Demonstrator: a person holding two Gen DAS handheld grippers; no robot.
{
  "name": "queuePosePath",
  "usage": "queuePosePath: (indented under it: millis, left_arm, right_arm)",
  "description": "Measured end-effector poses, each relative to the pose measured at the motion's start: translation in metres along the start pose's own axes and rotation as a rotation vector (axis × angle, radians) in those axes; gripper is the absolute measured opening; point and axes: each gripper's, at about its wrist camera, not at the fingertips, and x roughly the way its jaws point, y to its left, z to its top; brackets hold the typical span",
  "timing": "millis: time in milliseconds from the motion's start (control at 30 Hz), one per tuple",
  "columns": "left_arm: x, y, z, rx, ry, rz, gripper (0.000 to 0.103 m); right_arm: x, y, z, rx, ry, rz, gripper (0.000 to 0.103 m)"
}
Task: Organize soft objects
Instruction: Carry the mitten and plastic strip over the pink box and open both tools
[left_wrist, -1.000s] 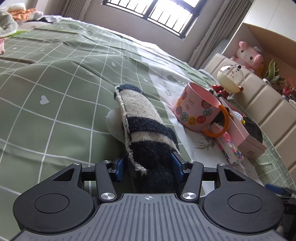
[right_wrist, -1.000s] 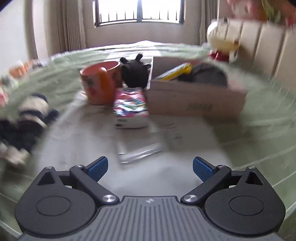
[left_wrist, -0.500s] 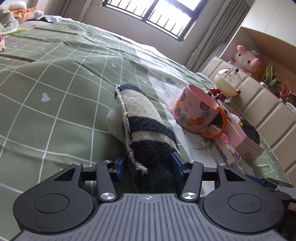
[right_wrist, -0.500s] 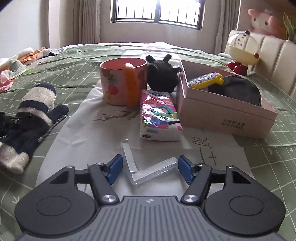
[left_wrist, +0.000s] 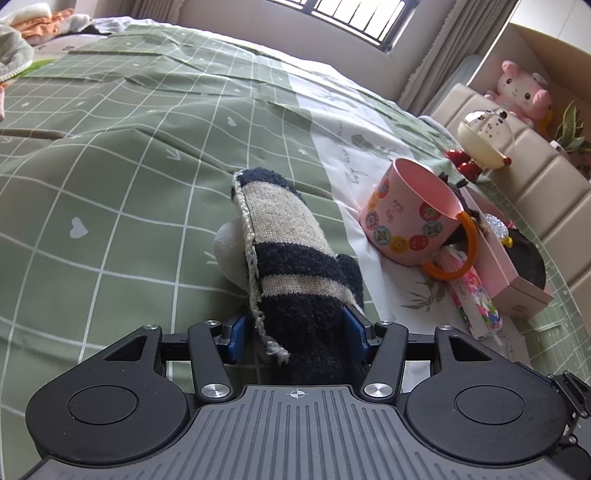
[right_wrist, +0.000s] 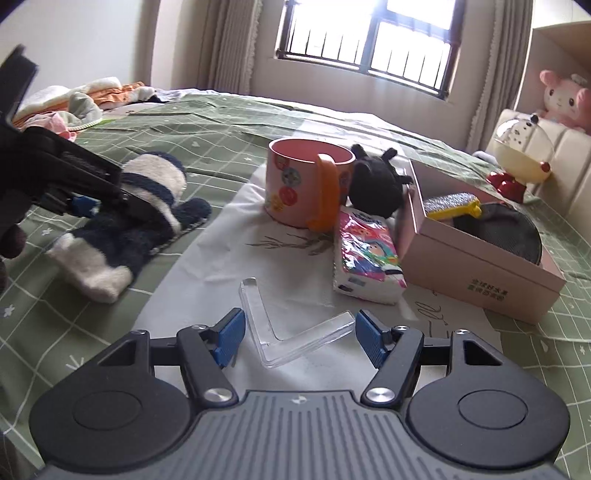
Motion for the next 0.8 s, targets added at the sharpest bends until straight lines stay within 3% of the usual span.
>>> queuePosePath:
  millis: [333,567,800]
  left_arm:
    - [-0.005,0.005,0.012,0.042,-0.059,-0.062,0.043]
    - [-0.013,-0.015,0.077,0.101,-0.123,-0.135,0.04]
    - [-0.023,-0.061,0.144,0.163,-0.223,-0.143,0.039]
  right_arm:
    - [-0.01,0.001,0.023,-0.09,-0.044,0.079,0.066]
    - [-0.004,-0.012,0.09,-0.131,-0.177,0.079,0.066]
    - [0.007,-0.05,0.145,-0.079,-0.271,0.021,0.066]
